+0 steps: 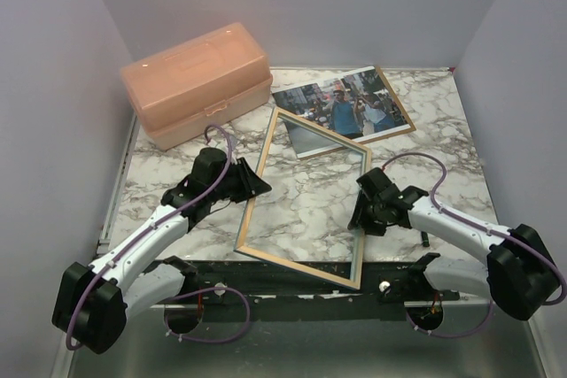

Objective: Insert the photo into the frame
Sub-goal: Turn over the photo frame at the center of the board.

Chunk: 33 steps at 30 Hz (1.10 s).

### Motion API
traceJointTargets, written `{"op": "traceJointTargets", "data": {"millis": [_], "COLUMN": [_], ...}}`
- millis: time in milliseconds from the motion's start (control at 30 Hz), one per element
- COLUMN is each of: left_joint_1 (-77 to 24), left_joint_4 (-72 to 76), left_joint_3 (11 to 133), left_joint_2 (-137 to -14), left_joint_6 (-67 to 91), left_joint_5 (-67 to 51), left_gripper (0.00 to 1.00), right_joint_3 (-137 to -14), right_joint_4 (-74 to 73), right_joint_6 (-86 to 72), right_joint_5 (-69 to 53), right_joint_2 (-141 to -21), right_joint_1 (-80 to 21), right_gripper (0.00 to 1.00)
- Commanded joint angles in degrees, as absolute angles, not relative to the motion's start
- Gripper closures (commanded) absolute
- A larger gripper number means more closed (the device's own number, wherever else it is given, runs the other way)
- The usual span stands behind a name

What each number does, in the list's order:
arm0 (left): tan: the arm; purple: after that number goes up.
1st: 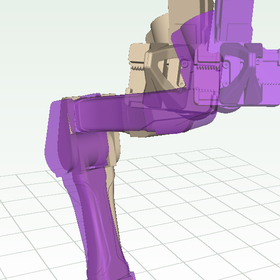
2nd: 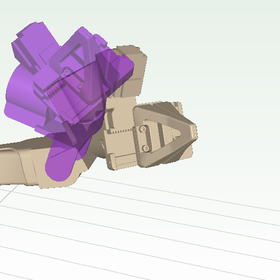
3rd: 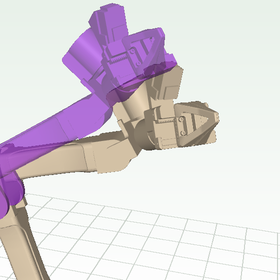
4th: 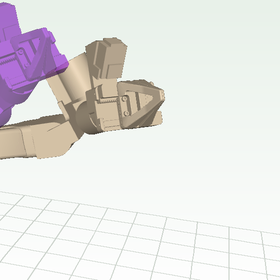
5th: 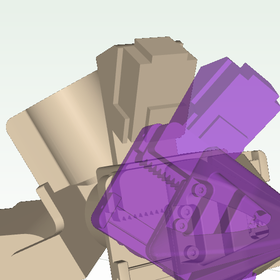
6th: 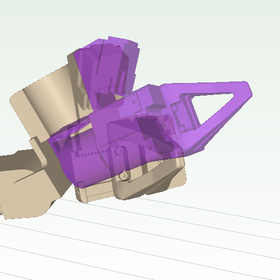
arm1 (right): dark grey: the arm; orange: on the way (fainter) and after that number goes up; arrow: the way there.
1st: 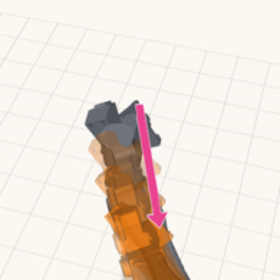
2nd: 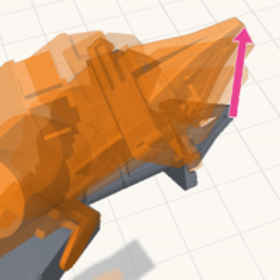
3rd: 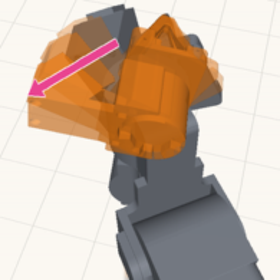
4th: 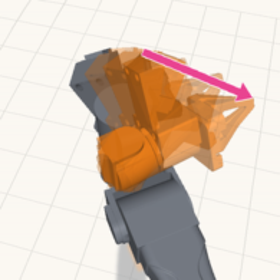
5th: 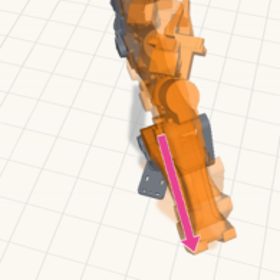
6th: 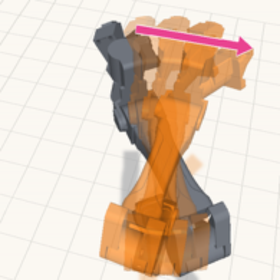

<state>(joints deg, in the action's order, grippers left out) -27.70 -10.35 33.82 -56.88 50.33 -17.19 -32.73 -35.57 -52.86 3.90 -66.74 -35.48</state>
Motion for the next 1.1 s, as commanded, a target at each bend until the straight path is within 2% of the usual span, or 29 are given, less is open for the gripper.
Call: {"op": "traceJointTargets", "data": {"millis": [0, 133, 300, 333, 400, 433, 567, 800, 933, 1067], "left_joint_1": [-27.14, -27.16, -27.11, -27.1, -27.16, -27.13, -27.15, -27.15, -27.16, -27.19], "left_joint_4": [-17.05, -17.48, -17.76, -17.65, -17.63, -17.68, -18.98, -25.39, -25.8, -23.15], "left_joint_3": [31.58, 30.72, 29.9, 29.71, 29.38, 29.35, 29.3, 31.43, 32.2, 31.77], "left_joint_2": [-57.53, -56.87, -57.39, -57.68, -58.37, -58.65, -59.89, -62.23, -64.9, -66.91], "left_joint_6": [48.26, 47.91, 47.18, 47.12, 47.12, 47.04, 46.43, 45.29, 44.22, 43.58], "left_joint_5": [-12.74, -12.74, -12.74, -12.75, -13.0, -13.01, -11.6, -3.82, -2.18, -3.86], "left_gripper": [1.0, 0.98, 0.79, 0.75, 0.54, 0.47, 0.34, 0.24, 0.24, 0.28], "right_joint_3": [-31.11, -32.75, -36.24, -37.02, -38.34, -38.68, -39.54, -41.43, -41.83, -41.2], "right_joint_4": [-28.25, -29.4, -33.12, -33.99, -35.18, -35.45, -36.02, -34.49, -33.63, -32.44], "right_joint_6": [-52.43, -51.65, -49.2, -48.64, -47.14, -46.34, -44.84, -41.54, -39.12, -37.99], "right_joint_5": [0.44, 1.69, 6.08, 7.09, 8.76, 9.47, 12.2, 12.03, 10.83, 7.65], "right_joint_2": [-67.76, -67.67, -67.66, -67.82, -68.22, -68.43, -68.88, -70.53, -71.83, -72.54], "right_joint_1": [-34.81, -34.58, -34.39, -34.43, -34.45, -34.45, -34.37, -34.35, -34.36, -34.35], "right_gripper": [0.55, 0.79, 0.98, 0.99, 0.99, 0.99, 0.99, 0.99, 0.99, 0.99]}}
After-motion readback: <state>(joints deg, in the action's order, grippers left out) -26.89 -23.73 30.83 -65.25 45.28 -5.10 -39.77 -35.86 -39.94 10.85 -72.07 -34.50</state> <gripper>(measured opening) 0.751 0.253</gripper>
